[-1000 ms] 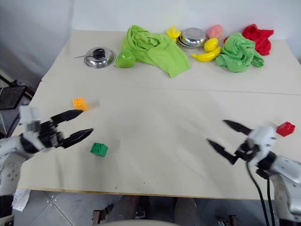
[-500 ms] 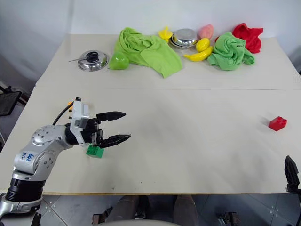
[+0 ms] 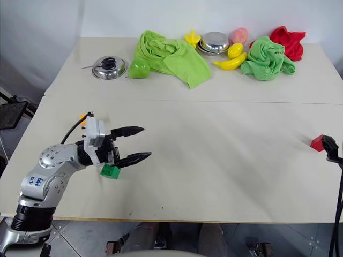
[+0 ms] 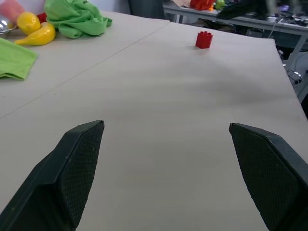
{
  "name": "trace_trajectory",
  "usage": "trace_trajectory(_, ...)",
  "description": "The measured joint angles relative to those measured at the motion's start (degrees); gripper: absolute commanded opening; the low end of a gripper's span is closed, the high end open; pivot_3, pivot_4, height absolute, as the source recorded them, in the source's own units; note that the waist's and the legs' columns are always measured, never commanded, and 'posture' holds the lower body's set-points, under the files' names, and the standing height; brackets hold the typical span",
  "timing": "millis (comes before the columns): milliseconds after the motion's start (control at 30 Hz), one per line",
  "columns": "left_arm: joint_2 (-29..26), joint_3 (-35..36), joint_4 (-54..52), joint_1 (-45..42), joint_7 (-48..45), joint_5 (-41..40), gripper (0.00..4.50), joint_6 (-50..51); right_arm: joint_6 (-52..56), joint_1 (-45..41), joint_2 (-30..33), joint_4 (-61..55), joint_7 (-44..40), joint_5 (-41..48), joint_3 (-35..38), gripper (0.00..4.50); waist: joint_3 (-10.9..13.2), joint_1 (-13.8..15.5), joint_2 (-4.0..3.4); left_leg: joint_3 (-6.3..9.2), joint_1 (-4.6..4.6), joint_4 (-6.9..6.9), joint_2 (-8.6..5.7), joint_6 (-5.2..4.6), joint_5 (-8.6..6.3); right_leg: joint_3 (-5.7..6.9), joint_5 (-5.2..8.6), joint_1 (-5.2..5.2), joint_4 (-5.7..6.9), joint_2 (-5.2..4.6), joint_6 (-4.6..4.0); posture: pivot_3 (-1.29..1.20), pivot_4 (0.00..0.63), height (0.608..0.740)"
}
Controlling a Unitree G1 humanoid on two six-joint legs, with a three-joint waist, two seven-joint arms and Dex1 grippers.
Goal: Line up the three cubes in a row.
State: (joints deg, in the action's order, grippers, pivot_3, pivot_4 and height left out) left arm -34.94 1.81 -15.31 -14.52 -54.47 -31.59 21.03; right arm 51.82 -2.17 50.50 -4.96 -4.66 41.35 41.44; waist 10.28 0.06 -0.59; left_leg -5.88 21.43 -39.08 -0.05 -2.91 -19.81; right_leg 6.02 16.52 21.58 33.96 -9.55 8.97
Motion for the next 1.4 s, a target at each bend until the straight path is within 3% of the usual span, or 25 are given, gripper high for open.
trace_trajectory(167,-0.11,-1.10,0.67,-1.60,-4.48,-0.01,4.39,-0.94,4.61,-10.57,0.59,11.95,1.30,-4.53,-5.84,4.50,0.00,-0.01,0.00,0.01,0.15,-0.01,-0.09,-0.06,0.03,0.09,-0.02,0.01,-0.09,0.02,0.03,0.00,0.150,0.740)
trace_trajectory(400,-0.01,-2.89,2.93,-4.62,-8.59,0.94,4.39,-3.38,3.99,-18.18,-1.16,22.36,1.68,-10.32,-9.83,4.50,0.00,-0.15,-0.01,0.02,0.16,-0.01,-0.07,-0.06,0.04,0.12,-0.03,0.01,-0.11,0.09,0.07,0.00,0.150,0.740)
trace_trajectory(533,0.19,-2.93,2.97,-4.90,-8.86,1.39,4.50,-3.86,2.76,-19.40,-2.93,24.98,1.63,-12.34,-10.20,3.69,0.00,-0.20,-0.01,0.00,0.16,-0.01,-0.06,-0.04,0.05,0.11,-0.04,0.01,-0.11,0.10,0.09,0.00,0.150,0.740)
trace_trajectory(767,0.30,-2.90,3.53,-4.95,-8.91,2.06,4.50,-4.98,1.20,-20.05,-3.53,25.27,-1.37,-14.23,-10.96,1.43,0.00,-0.22,-0.01,0.01,0.16,-0.01,-0.06,-0.03,0.05,0.11,-0.04,0.00,-0.12,0.10,0.09,0.00,0.150,0.740)
trace_trajectory(800,0.30,-2.90,4.00,-4.94,-8.91,2.31,4.50,-5.16,0.57,-20.01,-3.50,25.26,-2.75,-14.49,-11.50,1.43,0.00,-0.25,-0.01,0.01,0.16,-0.01,-0.06,-0.03,0.05,0.11,-0.04,0.00,-0.12,0.11,0.09,0.00,0.150,0.740)
trace_trajectory(900,0.28,-2.83,4.61,-4.92,-8.91,2.58,4.50,-5.67,-1.18,-19.33,-2.22,24.65,-9.50,-15.09,-14.76,1.43,0.00,-0.29,-0.02,0.00,0.16,-0.01,-0.04,-0.03,0.05,0.10,-0.04,0.00,-0.13,0.13,0.10,0.00,0.150,0.740)
trace_trajectory(1000,-0.05,-2.25,4.63,-4.15,-8.90,2.61,4.50,-6.21,-7.21,-17.16,2.19,21.63,-24.59,-15.60,-21.25,1.43,0.03,-0.29,-0.07,0.00,0.16,-0.01,-0.03,-0.03,0.05,0.10,-0.05,0.00,-0.16,0.14,0.11,0.00,0.150,0.740)
trace_trajectory(1200,-0.31,-1.92,5.05,-3.73,-9.00,2.73,4.50,-6.78,-31.77,-18.28,7.79,16.13,-58.69,-19.86,-36.27,1.43,0.07,-0.40,0.00,-0.03,0.08,-0.02,0.04,0.01,0.06,0.10,-0.07,-0.05,-0.19,0.22,0.16,0.00,0.150,0.740)
trace_trajectory(1400,-1.43,-1.59,6.78,-4.00,-9.33,2.84,4.50,-6.85,-53.77,-27.04,4.96,26.18,-80.83,-28.21,-50.45,1.43,0.12,-0.21,0.07,0.04,0.12,-0.06,-0.01,0.00,0.06,0.12,-0.08,-0.05,-0.21,0.18,0.16,0.00,0.150,0.740)
